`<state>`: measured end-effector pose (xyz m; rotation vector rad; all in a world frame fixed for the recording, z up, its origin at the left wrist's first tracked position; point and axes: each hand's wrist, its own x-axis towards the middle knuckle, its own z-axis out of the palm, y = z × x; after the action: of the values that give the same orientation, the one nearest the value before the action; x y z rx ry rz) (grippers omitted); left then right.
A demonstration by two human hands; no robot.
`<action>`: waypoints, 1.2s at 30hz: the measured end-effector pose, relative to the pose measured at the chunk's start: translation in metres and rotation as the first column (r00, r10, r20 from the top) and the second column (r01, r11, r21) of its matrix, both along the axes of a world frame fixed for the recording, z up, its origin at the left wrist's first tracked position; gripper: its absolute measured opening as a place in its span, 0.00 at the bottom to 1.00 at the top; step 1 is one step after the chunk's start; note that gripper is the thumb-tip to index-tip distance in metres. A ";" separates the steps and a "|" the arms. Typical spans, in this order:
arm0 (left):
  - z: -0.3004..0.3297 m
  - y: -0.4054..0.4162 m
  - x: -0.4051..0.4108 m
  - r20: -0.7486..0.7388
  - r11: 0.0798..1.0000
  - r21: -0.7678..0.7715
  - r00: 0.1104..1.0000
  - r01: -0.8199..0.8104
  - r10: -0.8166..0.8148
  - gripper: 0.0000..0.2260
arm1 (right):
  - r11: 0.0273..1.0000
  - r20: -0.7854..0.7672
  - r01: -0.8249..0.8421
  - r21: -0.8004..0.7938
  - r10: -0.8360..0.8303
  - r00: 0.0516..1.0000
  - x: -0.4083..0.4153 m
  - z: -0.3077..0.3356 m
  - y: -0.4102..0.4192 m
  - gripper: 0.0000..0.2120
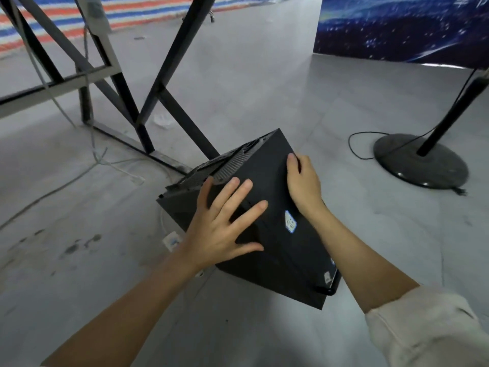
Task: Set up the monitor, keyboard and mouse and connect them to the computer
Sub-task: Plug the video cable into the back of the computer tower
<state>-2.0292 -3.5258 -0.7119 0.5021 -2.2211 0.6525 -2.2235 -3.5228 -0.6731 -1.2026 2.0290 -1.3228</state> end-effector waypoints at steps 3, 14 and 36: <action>-0.001 0.007 -0.012 -0.021 0.990 0.005 0.990 0.138 -0.138 0.43 | 0.995 0.109 0.100 -0.018 -0.098 0.989 -0.014 -0.018 0.015 0.16; -0.046 0.038 -0.071 0.231 0.978 0.089 0.951 0.190 -0.206 0.40 | 0.948 0.636 0.315 0.055 -0.276 0.720 -0.069 -0.095 0.069 0.22; -0.084 -0.081 0.023 0.310 0.898 0.351 0.938 -0.265 0.156 0.42 | 0.991 0.620 0.128 -0.041 -0.075 0.781 0.031 -0.125 -0.092 0.18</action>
<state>-2.0058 -3.6065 -0.7955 0.9158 -2.6006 0.4035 -2.1925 -3.6148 -0.7980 -0.5640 1.5776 -1.6017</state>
